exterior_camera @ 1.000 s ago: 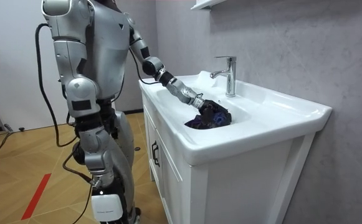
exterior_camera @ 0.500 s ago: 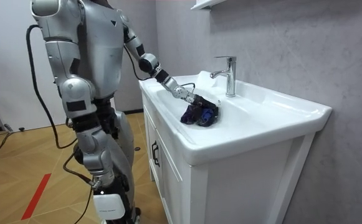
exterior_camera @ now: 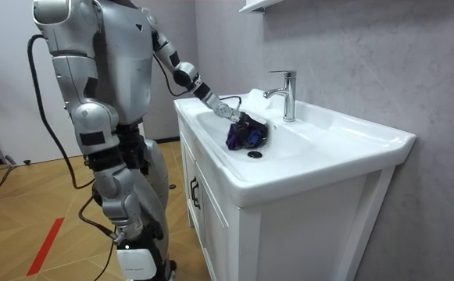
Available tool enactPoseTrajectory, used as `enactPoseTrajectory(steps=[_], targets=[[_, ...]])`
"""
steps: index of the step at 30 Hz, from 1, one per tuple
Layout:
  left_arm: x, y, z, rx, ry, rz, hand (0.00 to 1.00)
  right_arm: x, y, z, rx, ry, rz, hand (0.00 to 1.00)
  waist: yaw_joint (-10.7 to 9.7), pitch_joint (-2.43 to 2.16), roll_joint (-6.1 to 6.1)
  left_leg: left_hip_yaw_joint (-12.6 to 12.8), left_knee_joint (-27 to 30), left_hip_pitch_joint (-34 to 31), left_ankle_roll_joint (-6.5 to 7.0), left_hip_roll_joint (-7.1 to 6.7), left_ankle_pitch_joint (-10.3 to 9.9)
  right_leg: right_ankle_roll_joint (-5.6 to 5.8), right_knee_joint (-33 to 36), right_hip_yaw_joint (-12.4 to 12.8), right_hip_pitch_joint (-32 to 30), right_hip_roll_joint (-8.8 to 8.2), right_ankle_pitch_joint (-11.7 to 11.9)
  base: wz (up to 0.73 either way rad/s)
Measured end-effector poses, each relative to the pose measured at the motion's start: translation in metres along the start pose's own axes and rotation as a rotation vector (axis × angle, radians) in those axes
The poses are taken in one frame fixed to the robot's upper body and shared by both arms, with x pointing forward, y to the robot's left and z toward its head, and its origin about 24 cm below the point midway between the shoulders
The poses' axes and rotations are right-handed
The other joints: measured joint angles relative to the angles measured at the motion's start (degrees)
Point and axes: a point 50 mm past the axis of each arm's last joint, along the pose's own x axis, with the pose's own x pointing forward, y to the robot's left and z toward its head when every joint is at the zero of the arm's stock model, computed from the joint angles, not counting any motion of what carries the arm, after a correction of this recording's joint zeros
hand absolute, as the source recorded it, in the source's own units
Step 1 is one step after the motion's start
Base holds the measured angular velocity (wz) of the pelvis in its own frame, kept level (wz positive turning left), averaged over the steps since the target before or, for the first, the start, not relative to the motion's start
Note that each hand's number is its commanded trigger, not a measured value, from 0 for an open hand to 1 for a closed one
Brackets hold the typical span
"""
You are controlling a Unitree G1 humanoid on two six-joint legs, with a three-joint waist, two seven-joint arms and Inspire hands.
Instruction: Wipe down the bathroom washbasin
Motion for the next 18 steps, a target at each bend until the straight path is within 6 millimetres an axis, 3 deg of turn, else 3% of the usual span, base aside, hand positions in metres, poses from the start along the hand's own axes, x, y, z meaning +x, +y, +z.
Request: enactPoseTrajectory(steps=[8,15,18], targets=[[0.001,0.005,-0.007,0.003,0.02,0.016,1.0,-0.001,-0.006,-0.004,0.039,0.009,-0.014,0.0,3.48,-0.01,0.01,0.19,-1.5,0.36,-0.4,0.29,0.32,-0.37,-0.07,-0.84,0.2,0.04,-0.33,0.01],[-0.006,-0.002,-0.025,-0.028,0.066,0.021,1.0,-0.002,-0.011,-0.017,0.051,0.036,-0.009,0.0,5.15,-0.76,0.22,0.01,-1.57,2.14,-1.04,0.57,0.73,-1.13,-0.17,-1.04,1.66,0.64,-0.84,-0.01],[-0.012,-0.008,-0.045,-0.004,0.109,0.008,1.0,-0.002,-0.012,-0.027,0.055,0.059,-0.016,0.0,5.21,-1.66,0.12,-0.17,-1.59,3.95,-1.07,0.74,0.74,-1.46,-0.29,-1.25,3.48,0.7,-1.48,0.0]])
